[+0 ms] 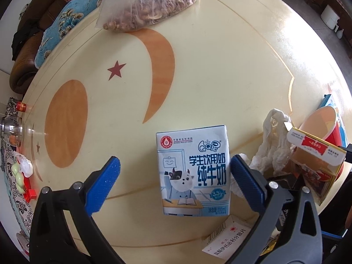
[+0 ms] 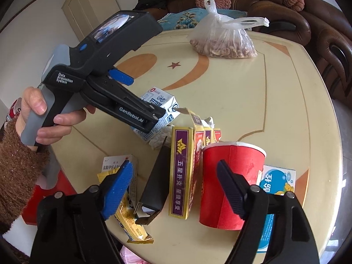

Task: Collect trash
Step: 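Grasp the white milk carton with the left tool while the right tool grasps the purple box, then carry the milk carton and purple box with both tools over the pink bin, then open both tools to drop the carton and box into the bin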

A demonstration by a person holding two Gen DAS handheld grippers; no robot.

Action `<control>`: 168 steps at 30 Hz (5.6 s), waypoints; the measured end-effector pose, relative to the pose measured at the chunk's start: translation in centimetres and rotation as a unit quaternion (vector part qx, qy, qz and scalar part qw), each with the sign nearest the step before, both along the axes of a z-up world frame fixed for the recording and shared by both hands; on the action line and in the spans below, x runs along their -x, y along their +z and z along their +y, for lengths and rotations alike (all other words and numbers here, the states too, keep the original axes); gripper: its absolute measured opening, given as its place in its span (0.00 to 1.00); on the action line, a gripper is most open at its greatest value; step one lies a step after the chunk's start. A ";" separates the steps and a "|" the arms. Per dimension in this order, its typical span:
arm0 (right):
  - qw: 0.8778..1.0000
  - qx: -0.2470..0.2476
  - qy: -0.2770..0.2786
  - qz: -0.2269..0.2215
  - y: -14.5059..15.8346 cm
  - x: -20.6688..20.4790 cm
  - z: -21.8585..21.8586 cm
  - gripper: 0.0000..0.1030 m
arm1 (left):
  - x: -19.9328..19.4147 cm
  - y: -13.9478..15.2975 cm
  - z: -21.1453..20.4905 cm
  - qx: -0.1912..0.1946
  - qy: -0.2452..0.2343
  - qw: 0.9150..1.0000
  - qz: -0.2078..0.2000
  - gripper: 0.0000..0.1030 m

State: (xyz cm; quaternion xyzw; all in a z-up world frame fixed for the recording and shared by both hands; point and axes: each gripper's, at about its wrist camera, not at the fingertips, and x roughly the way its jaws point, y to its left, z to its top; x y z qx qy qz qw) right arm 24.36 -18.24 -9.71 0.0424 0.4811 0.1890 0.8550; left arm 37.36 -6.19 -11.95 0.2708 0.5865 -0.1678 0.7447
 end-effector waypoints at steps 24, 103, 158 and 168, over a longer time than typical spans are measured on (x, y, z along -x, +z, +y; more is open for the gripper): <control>0.999 0.032 -0.018 0.017 -0.8 -0.6 0.4 0.23 | 1.6 -0.7 -0.9 -0.006 -0.017 1.000 0.021 0.68; 0.997 0.036 -0.063 -0.028 5.4 24.6 2.3 0.22 | 33.0 7.2 6.4 0.169 -0.014 0.985 -0.045 0.67; 0.981 0.036 -0.098 0.164 -16.5 22.2 -0.1 0.22 | 30.2 -16.2 4.4 0.137 0.089 0.971 0.172 0.67; 0.976 0.040 -0.094 0.193 -19.5 21.5 0.2 0.22 | 29.7 -19.2 3.7 0.109 0.096 0.970 0.197 0.67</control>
